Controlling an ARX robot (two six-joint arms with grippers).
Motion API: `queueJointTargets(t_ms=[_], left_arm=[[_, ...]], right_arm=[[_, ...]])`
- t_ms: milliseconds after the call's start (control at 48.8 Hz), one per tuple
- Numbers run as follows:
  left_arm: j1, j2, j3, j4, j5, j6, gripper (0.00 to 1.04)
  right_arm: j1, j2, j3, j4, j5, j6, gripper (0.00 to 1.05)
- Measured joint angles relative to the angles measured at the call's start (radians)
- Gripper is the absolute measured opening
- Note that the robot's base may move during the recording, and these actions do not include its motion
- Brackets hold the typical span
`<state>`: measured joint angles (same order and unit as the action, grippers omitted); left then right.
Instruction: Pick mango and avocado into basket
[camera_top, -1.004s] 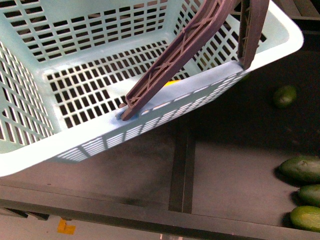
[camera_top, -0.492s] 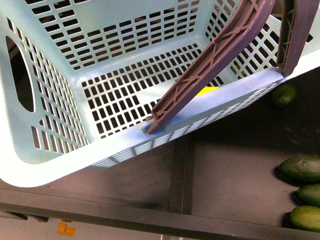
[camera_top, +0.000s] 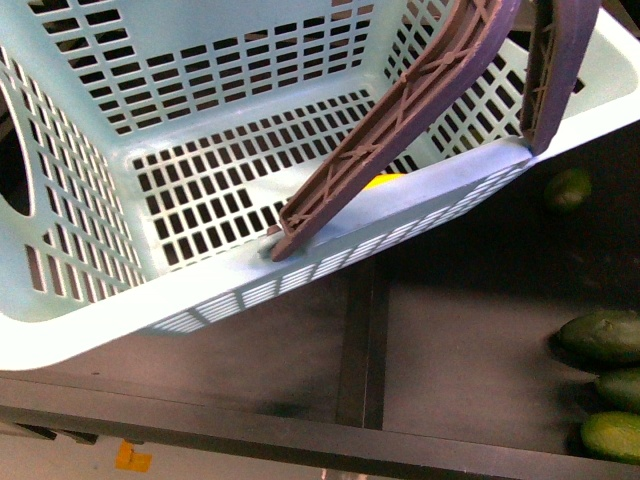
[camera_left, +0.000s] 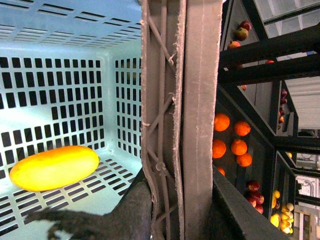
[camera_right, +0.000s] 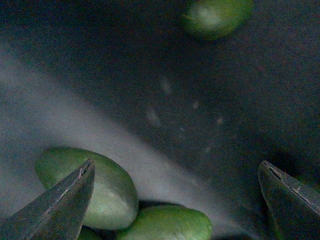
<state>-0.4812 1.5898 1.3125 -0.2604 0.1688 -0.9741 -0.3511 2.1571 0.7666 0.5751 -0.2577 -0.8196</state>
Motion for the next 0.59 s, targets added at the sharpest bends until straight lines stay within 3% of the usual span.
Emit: queueJointTargets(t_ms=[328, 594], left_arm=[[0.0, 0.0, 0.0, 0.0, -0.006, 0.001, 0.2], [0.0, 0.0, 0.0, 0.0, -0.007, 0.0, 0.2]], right_arm=[[0.145, 0.164, 0.197, -0.175, 0.0, -0.047, 0.96], [0.161, 0.214, 0.255, -0.264, -0.001, -0.086, 0.96]])
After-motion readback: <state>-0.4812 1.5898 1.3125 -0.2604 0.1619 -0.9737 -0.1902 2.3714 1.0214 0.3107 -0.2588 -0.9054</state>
